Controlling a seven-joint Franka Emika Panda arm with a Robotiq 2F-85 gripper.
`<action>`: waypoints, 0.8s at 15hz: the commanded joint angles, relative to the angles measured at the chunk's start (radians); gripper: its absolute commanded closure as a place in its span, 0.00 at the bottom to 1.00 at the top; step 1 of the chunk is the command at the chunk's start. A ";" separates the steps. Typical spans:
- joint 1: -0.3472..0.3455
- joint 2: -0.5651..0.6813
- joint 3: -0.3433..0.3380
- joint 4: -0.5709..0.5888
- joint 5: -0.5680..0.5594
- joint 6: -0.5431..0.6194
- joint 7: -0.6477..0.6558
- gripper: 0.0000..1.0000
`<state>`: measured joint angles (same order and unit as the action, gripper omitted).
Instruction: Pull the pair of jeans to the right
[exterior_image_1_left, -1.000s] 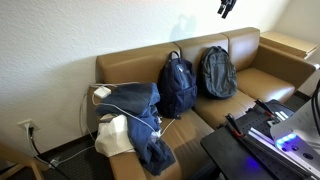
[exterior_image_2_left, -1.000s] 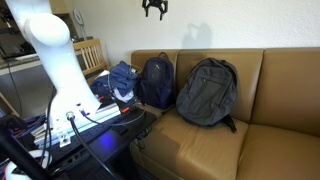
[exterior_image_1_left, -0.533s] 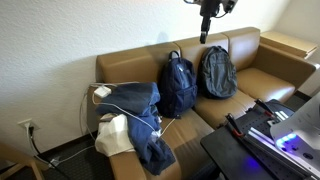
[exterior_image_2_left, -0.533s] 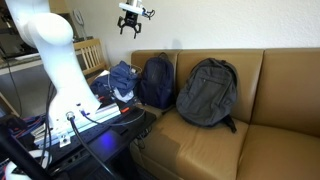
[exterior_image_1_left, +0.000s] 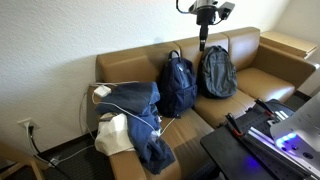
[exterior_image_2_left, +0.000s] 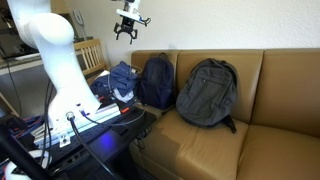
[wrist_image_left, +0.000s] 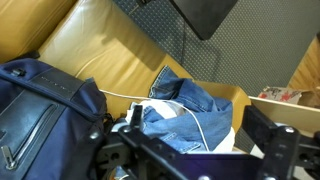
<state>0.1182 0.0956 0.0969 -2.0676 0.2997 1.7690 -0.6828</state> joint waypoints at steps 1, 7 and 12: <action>-0.052 0.209 -0.018 0.081 0.078 0.018 0.023 0.00; -0.100 0.478 0.012 0.265 0.122 0.013 0.177 0.00; -0.110 0.487 0.031 0.261 0.094 0.023 0.176 0.00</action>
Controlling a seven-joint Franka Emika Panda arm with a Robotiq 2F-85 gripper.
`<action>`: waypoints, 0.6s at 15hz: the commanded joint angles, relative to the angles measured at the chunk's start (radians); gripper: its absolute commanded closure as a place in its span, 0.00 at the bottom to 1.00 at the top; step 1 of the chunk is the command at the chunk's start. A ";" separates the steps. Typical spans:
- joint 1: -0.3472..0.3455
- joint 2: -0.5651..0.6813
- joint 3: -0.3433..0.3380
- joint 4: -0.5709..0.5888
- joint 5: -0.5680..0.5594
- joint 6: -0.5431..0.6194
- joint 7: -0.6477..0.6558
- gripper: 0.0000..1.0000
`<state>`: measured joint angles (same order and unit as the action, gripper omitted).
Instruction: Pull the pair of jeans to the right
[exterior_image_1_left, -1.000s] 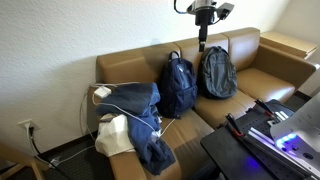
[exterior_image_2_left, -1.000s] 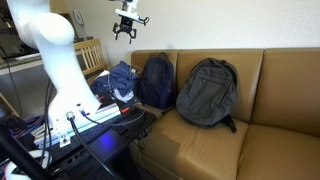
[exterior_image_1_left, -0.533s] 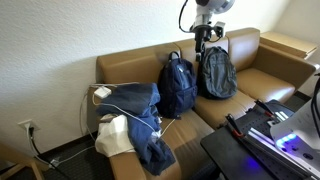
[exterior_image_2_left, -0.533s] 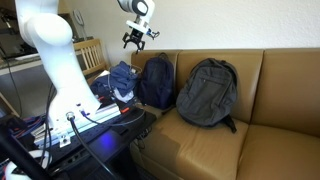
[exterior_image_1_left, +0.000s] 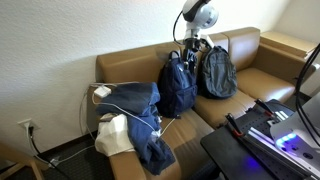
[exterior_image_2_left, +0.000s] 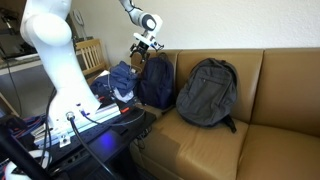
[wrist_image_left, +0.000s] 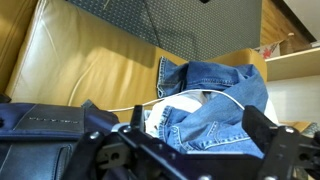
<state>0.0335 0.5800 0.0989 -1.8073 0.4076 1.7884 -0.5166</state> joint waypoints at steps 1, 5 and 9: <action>-0.026 0.002 0.029 0.004 -0.014 0.003 0.010 0.00; -0.046 0.006 0.000 -0.041 0.040 0.196 0.125 0.00; 0.047 -0.007 -0.014 -0.141 0.079 0.522 0.257 0.00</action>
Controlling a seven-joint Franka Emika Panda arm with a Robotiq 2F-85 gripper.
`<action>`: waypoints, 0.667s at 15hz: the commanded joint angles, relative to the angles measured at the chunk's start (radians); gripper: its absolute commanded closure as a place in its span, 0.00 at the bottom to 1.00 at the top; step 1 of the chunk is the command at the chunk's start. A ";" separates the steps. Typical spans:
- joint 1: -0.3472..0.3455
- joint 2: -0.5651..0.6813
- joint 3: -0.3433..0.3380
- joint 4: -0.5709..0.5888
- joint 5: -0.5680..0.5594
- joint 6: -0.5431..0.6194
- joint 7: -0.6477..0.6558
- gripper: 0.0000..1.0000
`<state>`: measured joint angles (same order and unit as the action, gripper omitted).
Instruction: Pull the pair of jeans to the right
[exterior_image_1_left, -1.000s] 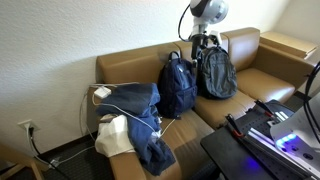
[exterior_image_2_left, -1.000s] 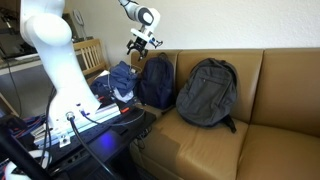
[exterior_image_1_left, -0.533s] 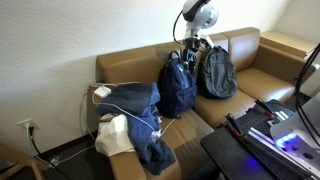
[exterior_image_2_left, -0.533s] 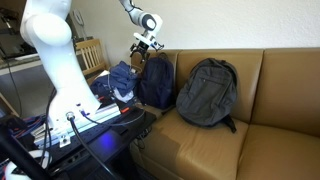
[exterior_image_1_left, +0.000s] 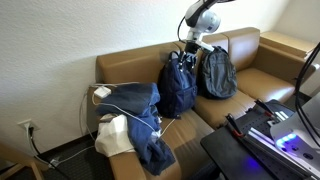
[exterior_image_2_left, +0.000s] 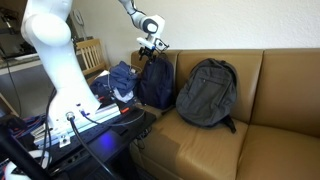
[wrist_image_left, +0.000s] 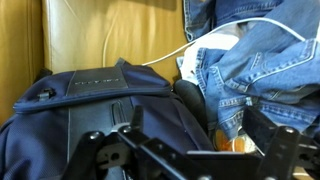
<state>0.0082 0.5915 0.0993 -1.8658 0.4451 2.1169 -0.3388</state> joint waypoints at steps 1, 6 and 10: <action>0.105 -0.030 -0.020 -0.120 0.048 0.276 0.114 0.00; 0.092 0.002 0.064 -0.143 -0.016 0.418 0.253 0.00; 0.045 0.031 0.106 -0.131 0.060 0.444 0.255 0.00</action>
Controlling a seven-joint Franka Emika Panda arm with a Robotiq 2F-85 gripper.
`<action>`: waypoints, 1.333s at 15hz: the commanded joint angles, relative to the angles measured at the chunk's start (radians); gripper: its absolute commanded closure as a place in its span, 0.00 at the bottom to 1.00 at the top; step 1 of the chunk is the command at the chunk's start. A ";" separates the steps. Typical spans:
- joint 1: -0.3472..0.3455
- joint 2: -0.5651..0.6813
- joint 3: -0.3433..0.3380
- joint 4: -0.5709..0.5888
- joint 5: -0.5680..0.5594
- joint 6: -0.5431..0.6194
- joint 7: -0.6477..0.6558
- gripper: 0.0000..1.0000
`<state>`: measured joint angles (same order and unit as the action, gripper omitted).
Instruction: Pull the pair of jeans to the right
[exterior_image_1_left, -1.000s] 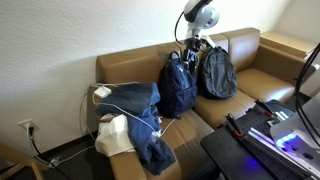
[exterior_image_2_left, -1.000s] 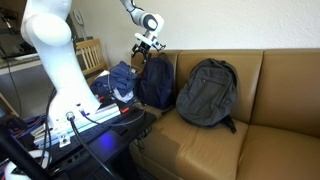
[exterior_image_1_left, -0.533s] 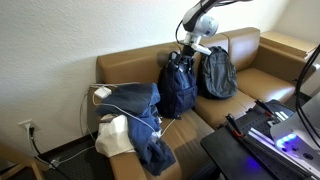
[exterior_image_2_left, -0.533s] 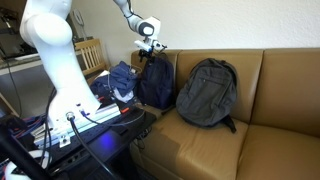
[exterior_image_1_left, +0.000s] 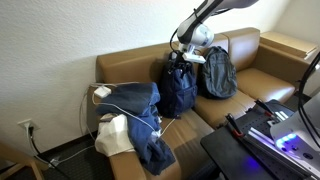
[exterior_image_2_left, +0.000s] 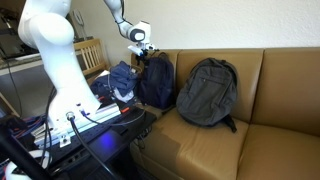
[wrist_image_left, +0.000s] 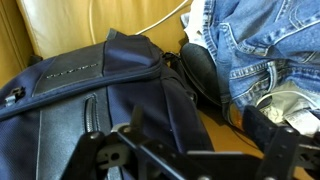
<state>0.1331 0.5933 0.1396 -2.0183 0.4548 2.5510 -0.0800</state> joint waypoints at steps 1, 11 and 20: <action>-0.130 0.029 0.097 0.016 0.106 0.006 -0.043 0.00; -0.188 0.253 0.154 0.202 0.204 -0.299 -0.219 0.00; -0.272 0.157 0.195 0.115 0.319 -0.420 -0.240 0.00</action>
<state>-0.0330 0.8642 0.2977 -1.8032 0.6795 2.2342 -0.2904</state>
